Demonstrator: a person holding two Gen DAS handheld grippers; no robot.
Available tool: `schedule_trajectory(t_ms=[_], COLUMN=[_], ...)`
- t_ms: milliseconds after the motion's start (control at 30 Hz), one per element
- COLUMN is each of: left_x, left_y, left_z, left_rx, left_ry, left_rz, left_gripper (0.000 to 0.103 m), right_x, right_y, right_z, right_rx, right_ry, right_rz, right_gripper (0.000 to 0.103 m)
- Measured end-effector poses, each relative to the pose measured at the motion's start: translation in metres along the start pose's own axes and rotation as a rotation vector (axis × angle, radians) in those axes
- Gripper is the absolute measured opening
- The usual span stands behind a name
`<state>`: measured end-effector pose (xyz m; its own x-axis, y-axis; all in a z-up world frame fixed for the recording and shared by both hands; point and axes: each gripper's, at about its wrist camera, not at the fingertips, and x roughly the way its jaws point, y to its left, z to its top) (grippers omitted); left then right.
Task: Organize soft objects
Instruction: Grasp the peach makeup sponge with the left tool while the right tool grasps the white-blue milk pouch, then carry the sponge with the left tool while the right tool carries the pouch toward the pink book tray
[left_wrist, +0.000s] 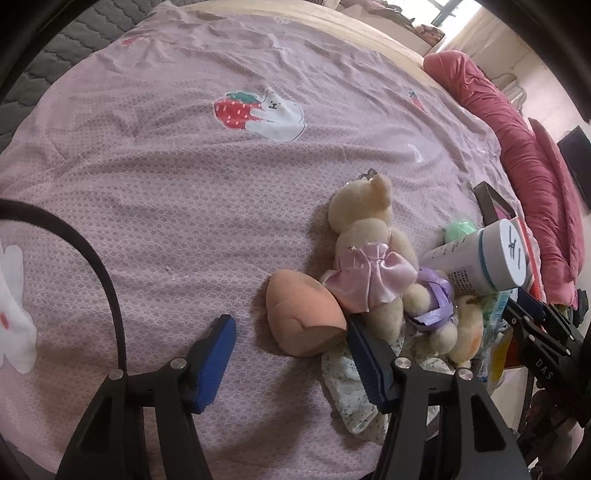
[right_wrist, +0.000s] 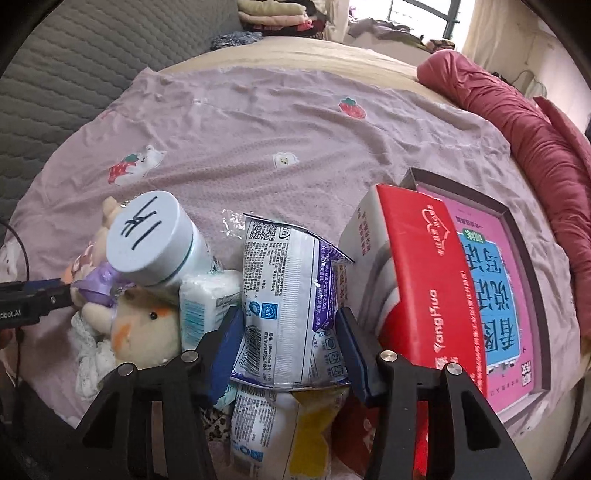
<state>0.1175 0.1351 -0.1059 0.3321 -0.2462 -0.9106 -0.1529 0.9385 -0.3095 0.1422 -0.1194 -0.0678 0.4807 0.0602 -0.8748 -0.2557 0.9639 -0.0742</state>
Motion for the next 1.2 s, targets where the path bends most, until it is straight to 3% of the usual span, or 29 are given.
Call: schedule_trajectory(t_ms=[100,333,767,1200], left_x=[0.004,0.012,-0.008,-0.073], left_y=[0.000,-0.002,0.004,-0.011], left_z=[0.002,0.007,0.000,-0.005], left_rx=[-0.026,-0.057,-0.108,-0.053], left_ry=[0.014,0.038,-0.015,-0.123], left_rz=[0.000,-0.049,-0.121,-0.094], left_gripper=[0.060,0.043,0.040,0.040], right_x=[-0.001,-0.020,-0.051,-0.087], right_y=[0.000,-0.002,-0.013,-0.025], right_z=[-0.001,-0.005,-0.007,-0.006], right_rx=[-0.014,0.000,0.026,0.046], right_ry=[-0.021,-0.065,-0.128,-0.212], right_rz=[0.025,0.049,0.084,0.095], right_gripper=[0.036,0.034,0.032,0.032])
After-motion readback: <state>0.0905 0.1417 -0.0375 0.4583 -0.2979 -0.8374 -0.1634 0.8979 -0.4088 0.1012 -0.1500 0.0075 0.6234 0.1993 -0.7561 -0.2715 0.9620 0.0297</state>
